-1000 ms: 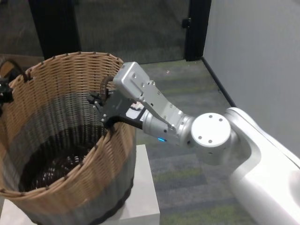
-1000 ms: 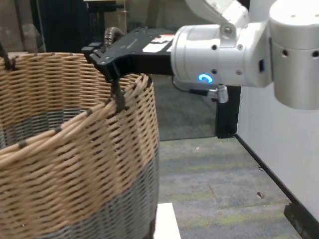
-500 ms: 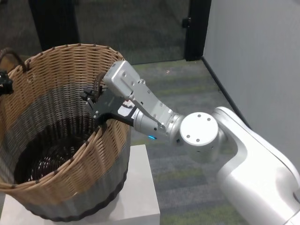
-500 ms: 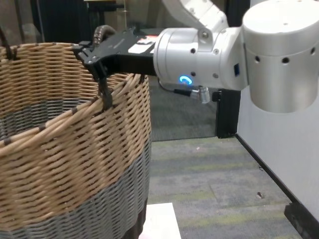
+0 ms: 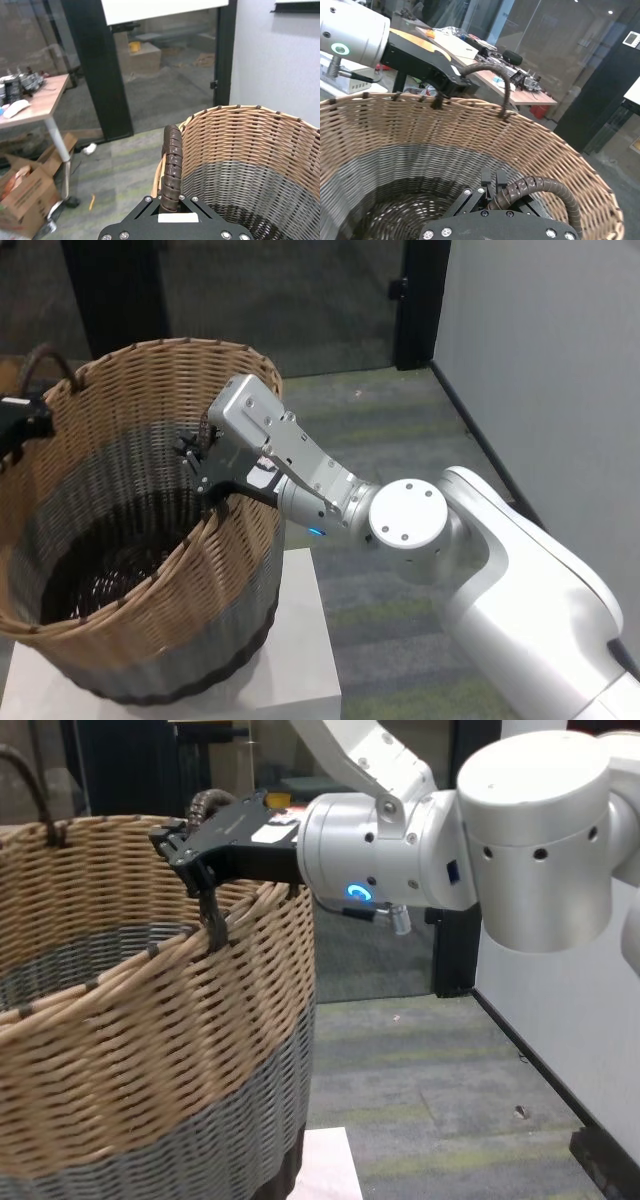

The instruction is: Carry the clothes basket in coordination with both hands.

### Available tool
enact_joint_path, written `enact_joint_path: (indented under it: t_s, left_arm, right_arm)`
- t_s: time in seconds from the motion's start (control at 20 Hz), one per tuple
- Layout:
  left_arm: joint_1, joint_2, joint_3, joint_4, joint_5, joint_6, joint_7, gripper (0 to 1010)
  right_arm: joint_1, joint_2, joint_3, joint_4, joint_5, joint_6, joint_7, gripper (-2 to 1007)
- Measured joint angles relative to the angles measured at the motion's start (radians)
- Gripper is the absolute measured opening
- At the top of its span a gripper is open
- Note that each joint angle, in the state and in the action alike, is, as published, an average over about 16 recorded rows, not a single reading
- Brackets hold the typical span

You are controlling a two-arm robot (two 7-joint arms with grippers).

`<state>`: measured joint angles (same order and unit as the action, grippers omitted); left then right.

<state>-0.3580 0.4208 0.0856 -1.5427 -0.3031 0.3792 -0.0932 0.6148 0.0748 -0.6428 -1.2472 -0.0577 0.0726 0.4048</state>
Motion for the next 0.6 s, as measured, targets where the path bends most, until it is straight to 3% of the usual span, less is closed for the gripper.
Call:
enact_joint_path:
  t_s: [0.35,0.6]
  left_arm:
    - [-0.044,-0.026,0.013,0.078,0.019,-0.052,-0.029,0]
    - [-0.060,-0.037,0.013,0.114,0.029,-0.069,-0.045,0]
  right_arm:
    - [0.023,-0.021,0.003,0.051,-0.018,-0.014,-0.003,68]
    - [0.039,-0.036,0.005,0.088,-0.027,-0.026,-0.002,68]
